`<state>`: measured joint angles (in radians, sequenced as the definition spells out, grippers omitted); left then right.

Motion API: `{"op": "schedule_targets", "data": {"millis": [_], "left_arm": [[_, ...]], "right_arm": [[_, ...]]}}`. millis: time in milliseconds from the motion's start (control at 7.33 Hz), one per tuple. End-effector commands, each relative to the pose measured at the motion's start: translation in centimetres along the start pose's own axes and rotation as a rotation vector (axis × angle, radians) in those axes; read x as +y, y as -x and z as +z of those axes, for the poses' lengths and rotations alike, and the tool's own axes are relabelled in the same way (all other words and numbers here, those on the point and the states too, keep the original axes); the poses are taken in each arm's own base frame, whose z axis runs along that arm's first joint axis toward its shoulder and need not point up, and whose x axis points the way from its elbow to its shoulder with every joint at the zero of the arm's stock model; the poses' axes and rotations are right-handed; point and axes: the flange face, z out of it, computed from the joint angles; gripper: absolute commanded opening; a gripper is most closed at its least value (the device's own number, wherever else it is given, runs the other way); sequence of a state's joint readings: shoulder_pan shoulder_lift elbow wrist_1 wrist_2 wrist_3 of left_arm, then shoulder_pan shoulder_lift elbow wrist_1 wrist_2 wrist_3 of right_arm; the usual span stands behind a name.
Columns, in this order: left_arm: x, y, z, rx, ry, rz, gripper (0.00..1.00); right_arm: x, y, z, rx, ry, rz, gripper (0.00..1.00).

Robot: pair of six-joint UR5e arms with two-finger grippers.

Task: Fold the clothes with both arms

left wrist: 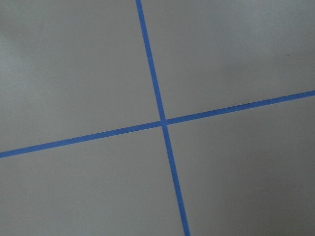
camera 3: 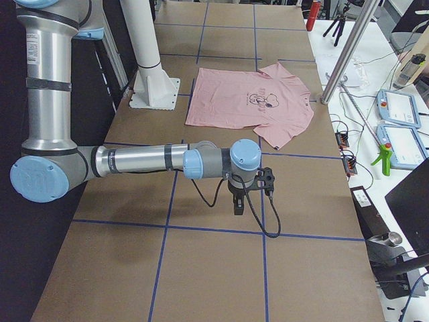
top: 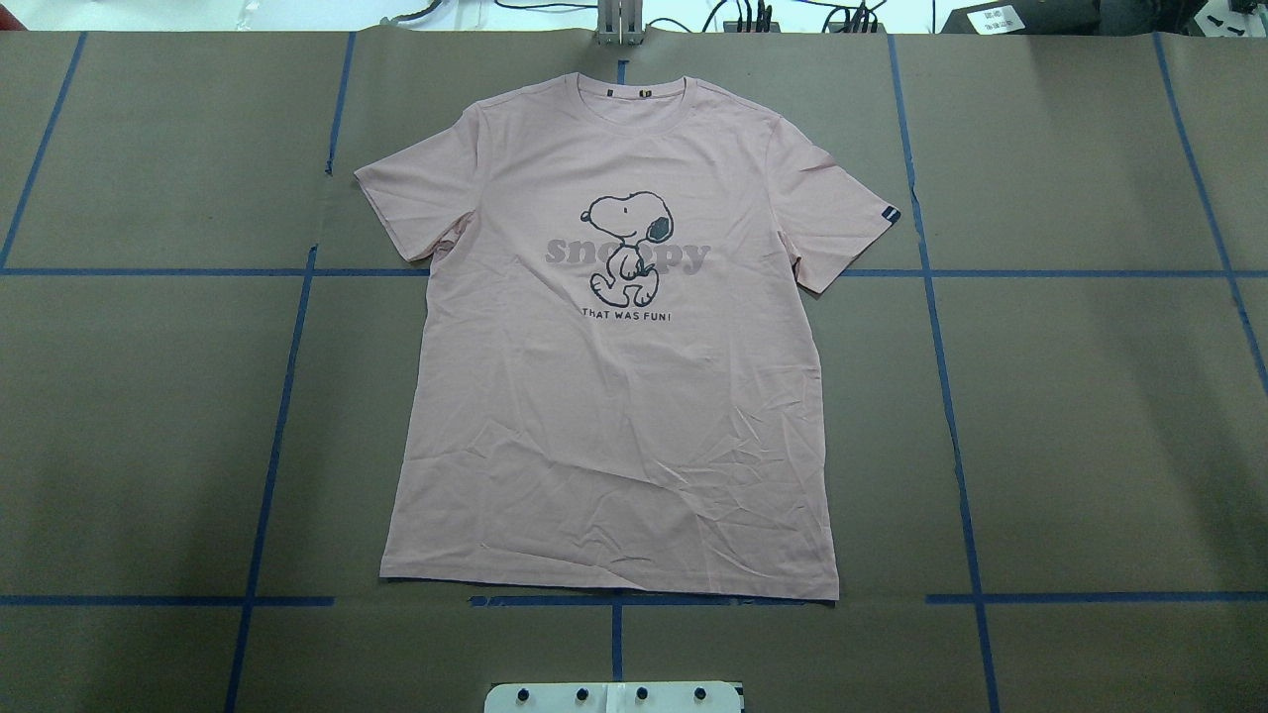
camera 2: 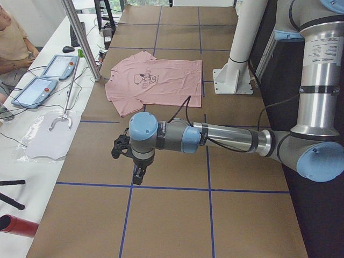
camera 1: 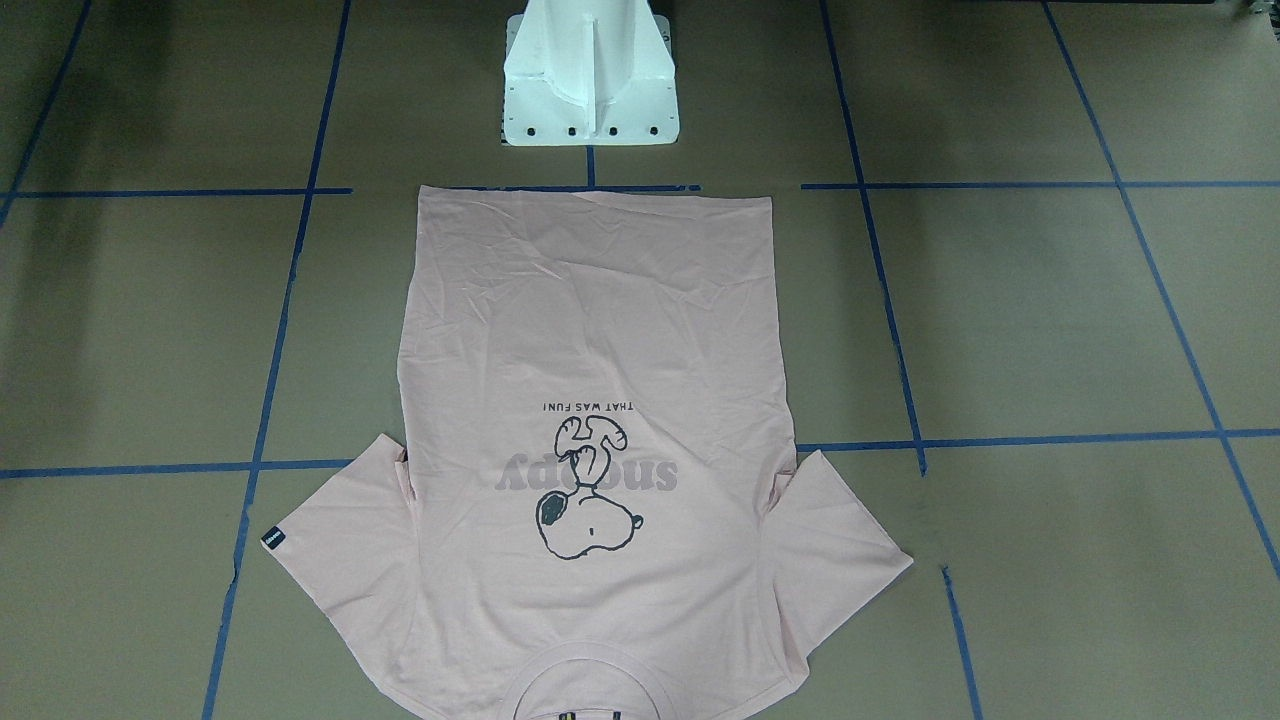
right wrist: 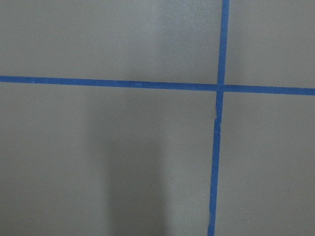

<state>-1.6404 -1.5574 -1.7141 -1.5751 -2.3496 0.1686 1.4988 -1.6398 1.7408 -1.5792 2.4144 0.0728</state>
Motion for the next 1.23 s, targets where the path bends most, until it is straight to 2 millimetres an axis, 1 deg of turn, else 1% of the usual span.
{"op": "schedule_targets", "data": {"millis": [0,136,273,409,546,682,819,955,1092], "left_arm": [[-0.4,-1.4,-1.2,-0.017,-0.048,0.085,1.0],[-0.2,-1.1,-0.1,-0.021,-0.023,0.08,1.0],[-0.1,-1.2,-0.2,-0.018,-0.024,0.065,1.0],[-0.4,-1.6,-0.5,-0.009,-0.037,0.04,1.0],[-0.5,-1.8,-0.8,-0.014,-0.045,0.047,1.0],[0.1,-1.6,-0.3,-0.02,-0.033,0.049,1.0],[-0.3,-2.4,-0.7,-0.01,-0.046,0.064,1.0],[-0.8,-2.8,0.2,-0.011,-0.029,0.079,1.0],[-0.7,-2.9,0.2,-0.003,-0.031,0.079,1.0]], "right_arm": [[0.0,0.0,-0.1,0.006,-0.003,-0.008,1.0],[0.1,-0.1,0.0,0.005,-0.001,-0.003,1.0],[0.1,-0.3,0.6,-0.001,0.013,0.009,1.0],[0.2,0.0,0.7,-0.046,0.006,0.001,1.0],[0.1,0.6,0.7,-0.084,-0.003,-0.016,1.0],[-0.2,1.6,1.5,-0.084,0.014,-0.038,1.0],[-0.8,2.9,2.0,-0.086,0.016,-0.072,1.0],[-1.1,3.6,2.1,-0.088,-0.001,-0.106,1.0],[-2.8,4.6,2.4,-0.096,-0.012,-0.127,1.0]]}}
